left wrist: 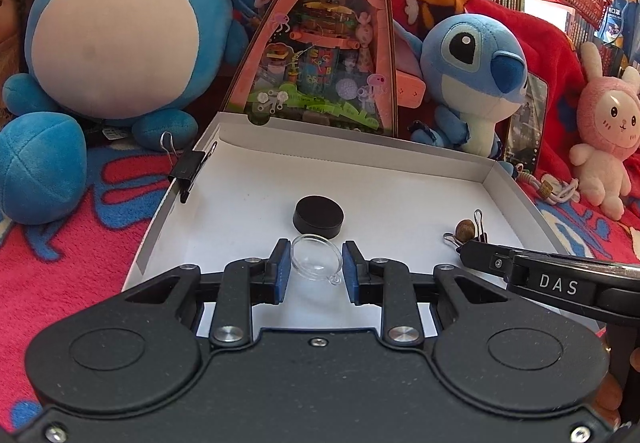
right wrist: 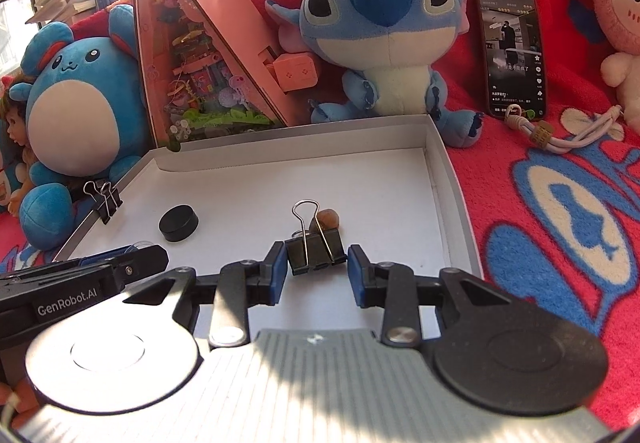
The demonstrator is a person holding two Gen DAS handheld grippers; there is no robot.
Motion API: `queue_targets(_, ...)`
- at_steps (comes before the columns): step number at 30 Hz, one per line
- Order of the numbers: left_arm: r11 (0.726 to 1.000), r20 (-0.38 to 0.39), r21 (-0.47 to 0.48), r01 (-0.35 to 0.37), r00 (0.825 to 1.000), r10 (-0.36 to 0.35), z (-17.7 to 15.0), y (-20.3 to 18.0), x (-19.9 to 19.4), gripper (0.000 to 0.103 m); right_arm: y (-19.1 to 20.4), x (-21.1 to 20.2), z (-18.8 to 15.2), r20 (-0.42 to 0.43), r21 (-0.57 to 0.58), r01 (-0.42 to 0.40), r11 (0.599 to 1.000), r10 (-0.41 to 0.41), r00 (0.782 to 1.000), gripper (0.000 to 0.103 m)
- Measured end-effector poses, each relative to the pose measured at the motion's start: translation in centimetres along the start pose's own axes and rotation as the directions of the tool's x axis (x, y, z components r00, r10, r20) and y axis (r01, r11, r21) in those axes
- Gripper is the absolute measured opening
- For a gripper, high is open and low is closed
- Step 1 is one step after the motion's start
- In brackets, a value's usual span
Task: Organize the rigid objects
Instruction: 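Lower and open the left tool to drop the dome while the right tool releases the clip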
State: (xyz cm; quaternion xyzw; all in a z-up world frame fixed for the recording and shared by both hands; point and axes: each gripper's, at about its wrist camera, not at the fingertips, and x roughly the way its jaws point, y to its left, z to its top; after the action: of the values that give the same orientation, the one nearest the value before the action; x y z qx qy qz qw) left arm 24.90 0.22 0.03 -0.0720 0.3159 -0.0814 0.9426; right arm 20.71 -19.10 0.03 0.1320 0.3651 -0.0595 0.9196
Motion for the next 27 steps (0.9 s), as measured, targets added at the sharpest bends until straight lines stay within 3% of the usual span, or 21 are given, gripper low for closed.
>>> queue_targets(8,1.0,-0.002,0.005,-0.009,1.0,0.009,0.6,-0.1,1.0,0.026,-0.5,0.4,0.4,0.008,0.003,-0.026,1.0,0.026,1.0,0.038)
queue_targets(27,1.0,-0.003,-0.007,-0.006,1.0,0.006,1.6,-0.3,2.7,0.026,-0.2,1.8,1.3,0.006,-0.051,0.034,0.998,-0.034,0.999,0.038)
